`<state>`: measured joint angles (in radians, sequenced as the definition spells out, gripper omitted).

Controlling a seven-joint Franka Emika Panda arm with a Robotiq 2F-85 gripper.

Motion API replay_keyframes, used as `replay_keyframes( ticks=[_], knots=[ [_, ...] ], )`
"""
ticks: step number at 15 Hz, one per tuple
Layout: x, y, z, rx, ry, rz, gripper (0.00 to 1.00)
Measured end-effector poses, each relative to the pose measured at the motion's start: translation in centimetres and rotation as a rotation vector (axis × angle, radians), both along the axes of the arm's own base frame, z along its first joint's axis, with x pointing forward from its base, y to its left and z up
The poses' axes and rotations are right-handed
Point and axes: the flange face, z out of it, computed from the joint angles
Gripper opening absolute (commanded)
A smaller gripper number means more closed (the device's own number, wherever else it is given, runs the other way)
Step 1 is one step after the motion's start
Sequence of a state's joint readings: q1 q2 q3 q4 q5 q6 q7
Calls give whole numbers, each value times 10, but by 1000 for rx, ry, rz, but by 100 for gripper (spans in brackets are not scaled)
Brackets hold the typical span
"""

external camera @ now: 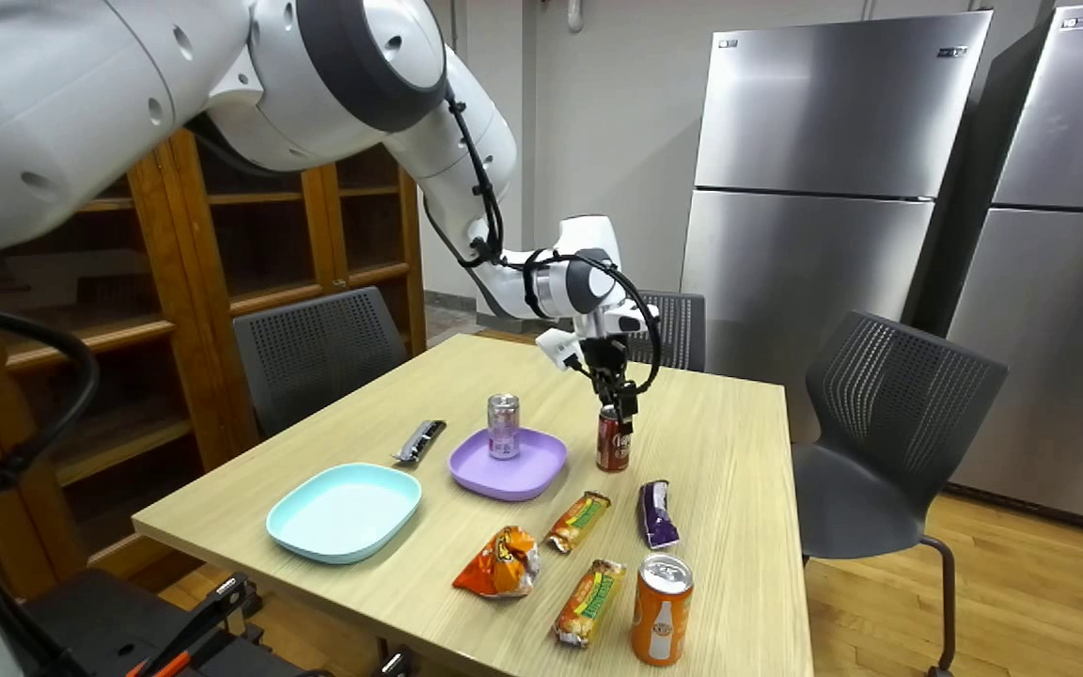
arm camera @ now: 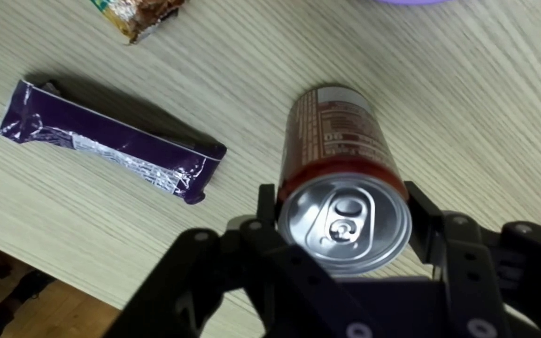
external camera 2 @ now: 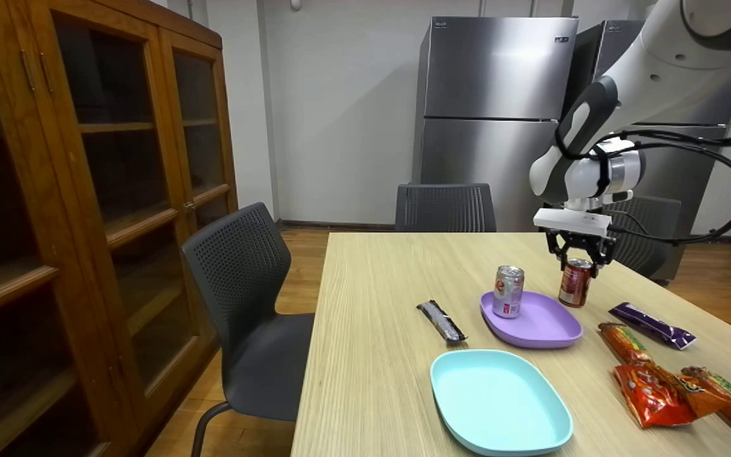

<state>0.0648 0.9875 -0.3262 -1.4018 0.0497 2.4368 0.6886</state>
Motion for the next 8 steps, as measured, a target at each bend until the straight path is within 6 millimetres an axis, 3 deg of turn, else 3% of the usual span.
replay_keyframes(
  ticks=[8],
  knots=[
    [1,0,3,1,0,-1,39]
  ],
)
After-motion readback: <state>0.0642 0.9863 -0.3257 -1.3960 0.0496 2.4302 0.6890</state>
